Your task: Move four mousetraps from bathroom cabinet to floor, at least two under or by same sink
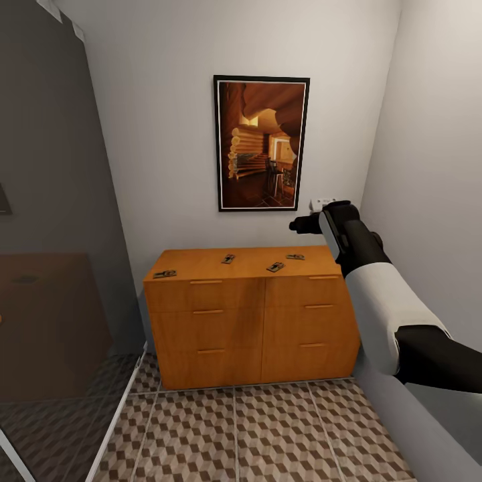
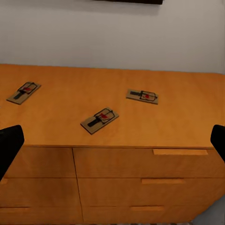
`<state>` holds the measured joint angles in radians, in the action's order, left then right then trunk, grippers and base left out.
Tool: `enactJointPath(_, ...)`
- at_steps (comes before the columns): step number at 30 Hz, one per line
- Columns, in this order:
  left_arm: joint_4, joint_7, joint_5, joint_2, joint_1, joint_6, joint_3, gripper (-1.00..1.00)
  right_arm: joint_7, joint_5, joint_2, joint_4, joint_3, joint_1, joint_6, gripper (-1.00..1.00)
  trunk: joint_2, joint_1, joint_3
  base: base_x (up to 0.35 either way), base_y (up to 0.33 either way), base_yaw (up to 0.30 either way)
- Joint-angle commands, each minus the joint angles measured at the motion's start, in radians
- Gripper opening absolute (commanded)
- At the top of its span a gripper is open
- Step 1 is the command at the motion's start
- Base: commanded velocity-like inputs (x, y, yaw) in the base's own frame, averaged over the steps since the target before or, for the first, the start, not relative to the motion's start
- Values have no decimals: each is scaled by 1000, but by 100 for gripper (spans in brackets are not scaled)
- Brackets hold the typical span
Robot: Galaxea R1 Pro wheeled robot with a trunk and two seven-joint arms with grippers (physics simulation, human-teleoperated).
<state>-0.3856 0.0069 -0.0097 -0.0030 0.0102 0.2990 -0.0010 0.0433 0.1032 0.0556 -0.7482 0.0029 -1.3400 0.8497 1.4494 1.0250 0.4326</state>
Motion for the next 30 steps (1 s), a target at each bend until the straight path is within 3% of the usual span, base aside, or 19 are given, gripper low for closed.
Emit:
enactJointPath(1,1,1,-1,0,1,3,0,100,4,10,0,0,1,-1,1,100,1,0,1,0,0,0)
enactJointPath(30,1,1,-1,0,1,3,0,100,9,10,-3,46,2,-1,-41,100,1,0,1,68,-3,0)
